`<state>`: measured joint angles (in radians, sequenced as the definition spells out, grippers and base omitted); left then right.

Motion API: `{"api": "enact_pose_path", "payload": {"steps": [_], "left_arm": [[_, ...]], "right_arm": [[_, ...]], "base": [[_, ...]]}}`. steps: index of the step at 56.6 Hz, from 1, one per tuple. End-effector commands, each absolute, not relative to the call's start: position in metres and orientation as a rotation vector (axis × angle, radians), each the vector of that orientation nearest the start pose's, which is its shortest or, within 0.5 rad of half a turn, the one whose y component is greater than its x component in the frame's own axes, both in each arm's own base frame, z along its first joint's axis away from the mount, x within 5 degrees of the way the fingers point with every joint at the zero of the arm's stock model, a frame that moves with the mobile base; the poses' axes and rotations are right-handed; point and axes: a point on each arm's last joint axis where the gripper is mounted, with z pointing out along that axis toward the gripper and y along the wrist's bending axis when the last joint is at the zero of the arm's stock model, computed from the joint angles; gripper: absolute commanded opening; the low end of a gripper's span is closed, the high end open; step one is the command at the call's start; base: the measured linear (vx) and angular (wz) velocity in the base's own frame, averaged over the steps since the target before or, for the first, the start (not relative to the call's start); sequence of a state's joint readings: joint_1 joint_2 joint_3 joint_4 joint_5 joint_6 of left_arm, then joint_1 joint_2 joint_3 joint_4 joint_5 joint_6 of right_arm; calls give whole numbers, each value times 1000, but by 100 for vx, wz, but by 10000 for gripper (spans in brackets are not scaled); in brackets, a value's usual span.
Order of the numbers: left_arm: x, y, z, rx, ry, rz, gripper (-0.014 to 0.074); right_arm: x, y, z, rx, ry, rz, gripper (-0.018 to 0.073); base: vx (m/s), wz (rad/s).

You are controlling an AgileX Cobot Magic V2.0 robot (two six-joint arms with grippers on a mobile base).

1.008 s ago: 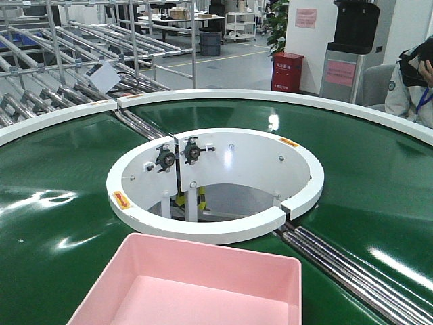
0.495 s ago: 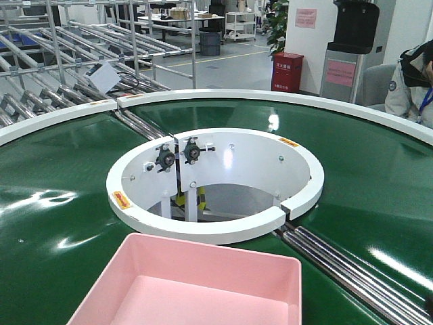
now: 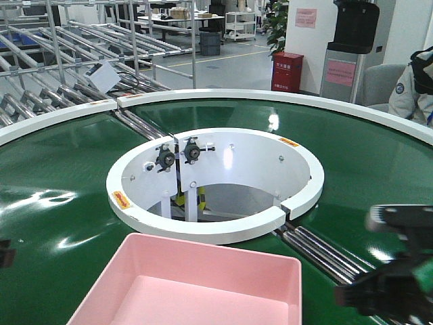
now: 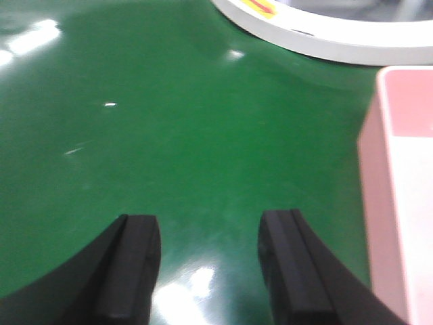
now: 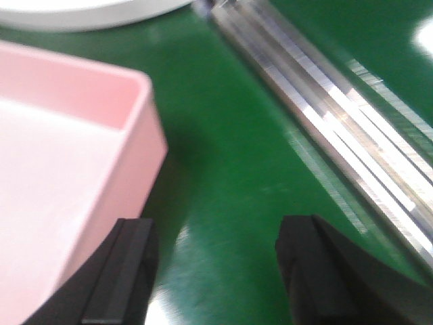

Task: Grab pink bin and stack on right shelf
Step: 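Lower both grippers onto opposite side walls of the pink bin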

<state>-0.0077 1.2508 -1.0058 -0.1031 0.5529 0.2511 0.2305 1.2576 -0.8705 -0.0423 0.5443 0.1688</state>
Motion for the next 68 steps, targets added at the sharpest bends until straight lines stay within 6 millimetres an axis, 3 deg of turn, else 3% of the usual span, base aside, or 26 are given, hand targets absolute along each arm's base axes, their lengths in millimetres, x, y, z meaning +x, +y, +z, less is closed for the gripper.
{"api": "enact_pose_path", "payload": {"steps": [1, 15, 26, 34, 48, 68], "left_arm": [[288, -17, 349, 307, 2196, -63, 465], [341, -52, 337, 448, 2238, -339, 465], [371, -68, 316, 515, 2306, -387, 465], [385, -78, 297, 569, 2363, -405, 465], [396, -83, 265, 585, 2457, -449, 465], [388, -91, 237, 646, 2649, -582, 458]], "right_arm": [[272, 76, 294, -137, 2401, 185, 459], [312, 105, 281, 103, 2484, 361, 455], [322, 124, 259, 130, 2595, 346, 447], [325, 124, 247, 160, 2639, 324, 445], [327, 125, 243, 160, 2644, 320, 445], [327, 126, 243, 183, 2647, 347, 424]], "base": [[0, 0], [0, 0], [0, 0], [0, 0], [0, 0], [0, 0]]}}
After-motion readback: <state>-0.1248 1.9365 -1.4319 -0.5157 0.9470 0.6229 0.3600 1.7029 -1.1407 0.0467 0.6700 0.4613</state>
